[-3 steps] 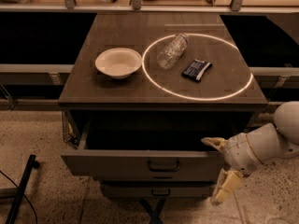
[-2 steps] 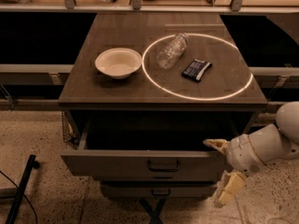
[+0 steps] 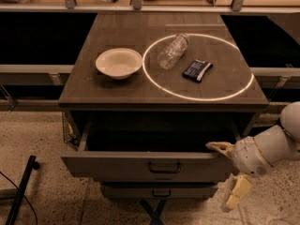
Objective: Open top drawer
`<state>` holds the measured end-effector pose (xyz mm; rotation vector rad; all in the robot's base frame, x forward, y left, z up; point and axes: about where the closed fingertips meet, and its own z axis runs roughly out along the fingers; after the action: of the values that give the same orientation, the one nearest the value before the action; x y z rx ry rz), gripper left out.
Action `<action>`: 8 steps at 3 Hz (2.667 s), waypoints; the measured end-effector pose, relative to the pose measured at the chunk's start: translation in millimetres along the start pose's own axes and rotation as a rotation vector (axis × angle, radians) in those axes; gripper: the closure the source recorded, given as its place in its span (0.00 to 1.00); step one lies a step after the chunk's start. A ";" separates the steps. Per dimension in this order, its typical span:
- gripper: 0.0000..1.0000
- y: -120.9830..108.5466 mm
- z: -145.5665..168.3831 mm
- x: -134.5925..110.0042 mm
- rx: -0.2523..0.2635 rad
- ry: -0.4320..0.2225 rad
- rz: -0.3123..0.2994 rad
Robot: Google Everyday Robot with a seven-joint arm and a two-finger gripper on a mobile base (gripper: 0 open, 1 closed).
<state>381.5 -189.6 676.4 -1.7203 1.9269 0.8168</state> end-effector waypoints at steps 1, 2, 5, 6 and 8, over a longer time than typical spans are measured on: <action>0.00 9.6 -2.6 3.5 -0.036 0.009 -0.004; 0.00 20.3 -8.2 6.0 -0.063 0.015 -0.011; 0.00 35.5 -11.5 -4.5 -0.085 -0.007 -0.062; 0.00 22.3 -1.4 -12.0 -0.064 -0.034 -0.064; 0.00 2.2 21.3 -19.0 -0.042 -0.043 -0.058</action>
Offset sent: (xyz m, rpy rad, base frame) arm -0.0326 -0.0173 0.0108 -0.0087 0.0561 0.0766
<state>380.5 -161.1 673.7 -1.7599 1.8351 0.8722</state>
